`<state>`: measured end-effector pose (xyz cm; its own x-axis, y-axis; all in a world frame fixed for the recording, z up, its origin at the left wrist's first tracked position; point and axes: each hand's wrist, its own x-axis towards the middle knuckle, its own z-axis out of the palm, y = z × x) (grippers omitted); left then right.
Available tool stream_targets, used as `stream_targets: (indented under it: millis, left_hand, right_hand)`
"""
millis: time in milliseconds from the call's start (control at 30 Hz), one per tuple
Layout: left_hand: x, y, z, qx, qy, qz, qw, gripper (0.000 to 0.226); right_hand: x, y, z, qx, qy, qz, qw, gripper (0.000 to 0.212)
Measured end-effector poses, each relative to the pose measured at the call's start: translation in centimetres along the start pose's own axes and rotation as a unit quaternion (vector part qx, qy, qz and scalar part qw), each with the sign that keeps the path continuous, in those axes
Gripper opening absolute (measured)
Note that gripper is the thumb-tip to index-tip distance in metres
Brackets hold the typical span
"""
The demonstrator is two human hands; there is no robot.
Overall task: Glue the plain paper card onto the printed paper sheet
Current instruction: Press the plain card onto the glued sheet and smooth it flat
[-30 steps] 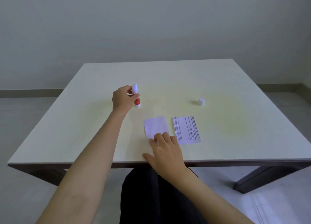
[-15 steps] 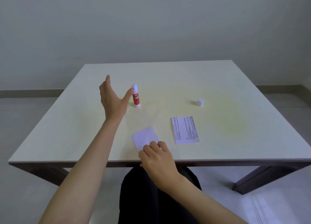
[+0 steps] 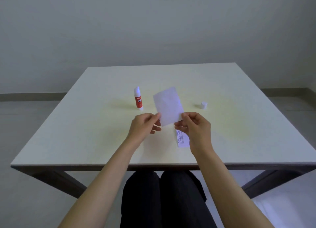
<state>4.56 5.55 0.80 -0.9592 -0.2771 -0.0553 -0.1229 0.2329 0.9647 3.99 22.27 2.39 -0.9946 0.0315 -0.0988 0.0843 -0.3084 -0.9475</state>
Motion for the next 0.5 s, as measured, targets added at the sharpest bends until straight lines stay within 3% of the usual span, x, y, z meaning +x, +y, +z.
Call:
stream_targets:
  millis: [200, 333, 500]
  left_hand:
    - [0.2, 1.5, 2.9, -0.062, 0.011, -0.008, 0.998, 0.015]
    - [-0.5, 1.1, 4.1, -0.008, -0.044, -0.018, 0.999, 0.014]
    - [-1.2, 0.1, 5.3, 0.107, -0.047, -0.032, 0.993, 0.019]
  right_hand:
    - [0.1, 0.1, -2.8, -0.058, 0.008, 0.016, 0.998, 0.011]
    - [1.0, -0.2, -5.2, -0.169, 0.051, -0.008, 0.984, 0.018]
    - [1.4, 0.8, -7.0, -0.336, 0.048, 0.002, 0.941, 0.019]
